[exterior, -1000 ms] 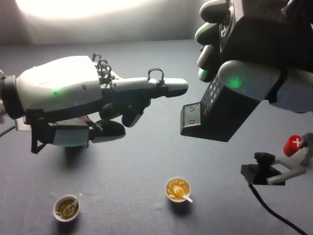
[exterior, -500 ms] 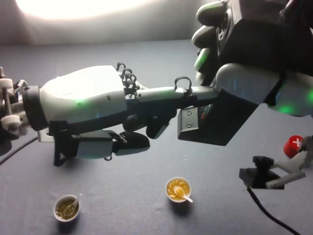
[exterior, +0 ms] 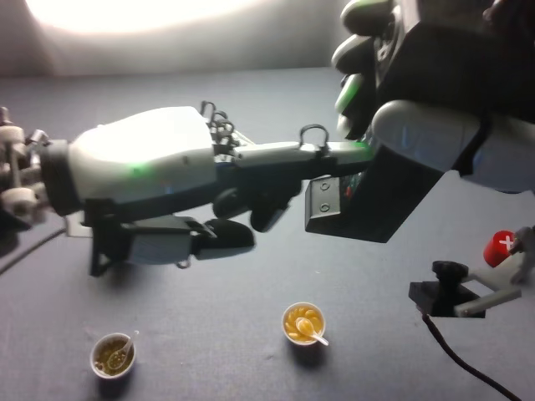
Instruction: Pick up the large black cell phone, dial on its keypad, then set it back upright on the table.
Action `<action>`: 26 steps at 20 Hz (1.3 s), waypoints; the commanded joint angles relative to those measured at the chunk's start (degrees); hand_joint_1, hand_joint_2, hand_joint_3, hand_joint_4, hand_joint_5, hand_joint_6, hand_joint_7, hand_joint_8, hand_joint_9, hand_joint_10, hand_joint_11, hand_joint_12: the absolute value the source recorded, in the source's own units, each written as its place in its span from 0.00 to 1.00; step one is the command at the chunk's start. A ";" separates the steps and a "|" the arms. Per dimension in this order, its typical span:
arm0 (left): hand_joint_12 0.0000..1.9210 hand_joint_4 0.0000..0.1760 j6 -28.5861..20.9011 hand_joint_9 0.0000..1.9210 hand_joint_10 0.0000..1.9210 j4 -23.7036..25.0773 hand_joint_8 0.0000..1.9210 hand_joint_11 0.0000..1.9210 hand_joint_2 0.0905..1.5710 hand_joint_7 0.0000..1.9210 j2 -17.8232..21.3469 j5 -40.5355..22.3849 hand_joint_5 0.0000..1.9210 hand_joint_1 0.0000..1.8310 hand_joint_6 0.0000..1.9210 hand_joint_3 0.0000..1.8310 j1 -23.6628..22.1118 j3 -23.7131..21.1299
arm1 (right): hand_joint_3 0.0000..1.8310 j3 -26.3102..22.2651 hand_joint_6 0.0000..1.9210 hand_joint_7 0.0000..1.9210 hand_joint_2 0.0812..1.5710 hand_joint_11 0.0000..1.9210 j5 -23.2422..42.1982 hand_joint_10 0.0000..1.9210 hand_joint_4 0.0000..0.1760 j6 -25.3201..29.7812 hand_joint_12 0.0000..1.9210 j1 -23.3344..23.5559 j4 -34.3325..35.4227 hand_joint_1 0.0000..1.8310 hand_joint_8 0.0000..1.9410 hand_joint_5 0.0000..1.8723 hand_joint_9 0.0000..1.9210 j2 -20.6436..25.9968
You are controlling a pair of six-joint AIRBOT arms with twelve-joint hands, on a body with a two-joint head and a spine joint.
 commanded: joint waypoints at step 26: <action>0.59 0.00 -43.35 0.44 0.29 20.64 0.07 0.27 0.79 0.50 7.05 -6.67 0.26 0.30 0.00 0.00 -9.95 3.51 | 0.00 11.27 0.47 0.44 0.70 0.42 6.19 0.61 0.00 1.18 0.86 -8.07 4.28 0.81 0.53 0.50 0.48 1.10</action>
